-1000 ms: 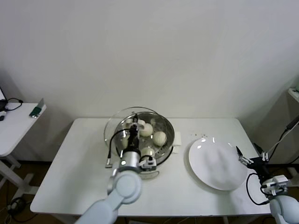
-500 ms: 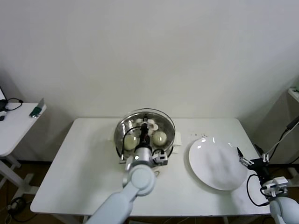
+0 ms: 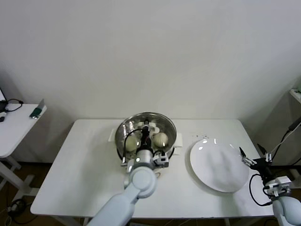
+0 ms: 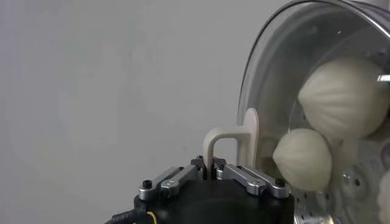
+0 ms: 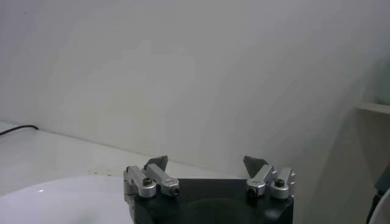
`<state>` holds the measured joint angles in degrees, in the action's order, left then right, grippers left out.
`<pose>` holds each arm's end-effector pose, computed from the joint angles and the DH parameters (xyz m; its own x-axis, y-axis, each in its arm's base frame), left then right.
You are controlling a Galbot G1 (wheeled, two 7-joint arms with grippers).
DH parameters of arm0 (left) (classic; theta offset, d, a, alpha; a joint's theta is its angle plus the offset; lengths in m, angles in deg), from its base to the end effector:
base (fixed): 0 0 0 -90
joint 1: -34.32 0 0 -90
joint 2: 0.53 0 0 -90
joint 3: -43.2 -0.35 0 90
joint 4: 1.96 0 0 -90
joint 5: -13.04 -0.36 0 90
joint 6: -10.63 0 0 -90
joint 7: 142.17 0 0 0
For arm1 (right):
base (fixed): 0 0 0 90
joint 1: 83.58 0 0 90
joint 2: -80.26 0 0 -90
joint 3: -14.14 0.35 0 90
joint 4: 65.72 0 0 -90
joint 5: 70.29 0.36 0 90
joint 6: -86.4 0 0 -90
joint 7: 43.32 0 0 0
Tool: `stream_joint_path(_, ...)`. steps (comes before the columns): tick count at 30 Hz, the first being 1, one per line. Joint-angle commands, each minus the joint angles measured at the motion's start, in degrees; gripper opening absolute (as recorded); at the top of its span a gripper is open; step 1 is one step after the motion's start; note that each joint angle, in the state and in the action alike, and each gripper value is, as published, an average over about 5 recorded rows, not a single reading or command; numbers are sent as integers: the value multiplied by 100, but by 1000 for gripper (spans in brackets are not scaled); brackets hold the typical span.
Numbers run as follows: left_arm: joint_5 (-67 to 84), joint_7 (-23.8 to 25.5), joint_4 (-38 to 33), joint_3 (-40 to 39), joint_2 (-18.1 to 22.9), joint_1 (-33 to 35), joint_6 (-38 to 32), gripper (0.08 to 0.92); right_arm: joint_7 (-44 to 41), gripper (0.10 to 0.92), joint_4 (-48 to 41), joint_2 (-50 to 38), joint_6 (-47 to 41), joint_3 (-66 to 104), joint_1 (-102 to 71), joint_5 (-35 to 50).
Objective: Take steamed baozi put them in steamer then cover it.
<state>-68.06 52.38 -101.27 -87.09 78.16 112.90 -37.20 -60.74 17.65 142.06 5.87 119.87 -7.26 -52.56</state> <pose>0.3312 -0.1680 -0.2709 -0.9994 -0.0112 0.0331 0.0328 0.0296 0.9990 0.2637 -0.2705 -0.3722 -0.9936 -0.0330 0.1077 -0.0545 0.9775 -0.2037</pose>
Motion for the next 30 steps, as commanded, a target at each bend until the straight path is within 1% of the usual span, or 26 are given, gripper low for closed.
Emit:
stream_joint_path(1,79,-25,77,26,-27,-10,283,151,-6,823,-39,-11,-4,-22,67,-20)
stream_joint_path(16,226,-145,118,-5,-100,1,283,151,-13,823,-108,3,-14,-74,186,-74)
stream_joint_path(22,200,135,-65,-49,-245,1,283,156,42,823,58,8,-280,-84,152,-99)
stream_joint_path(25,275,140,-274,-24,-311,38,283,204,102,823,151,4,-523,-65,147,-74)
stream_joint_path(30,447,139,-904,-16,-543,201,283,347,169,823,204,-6,-780,-31,174,-65)
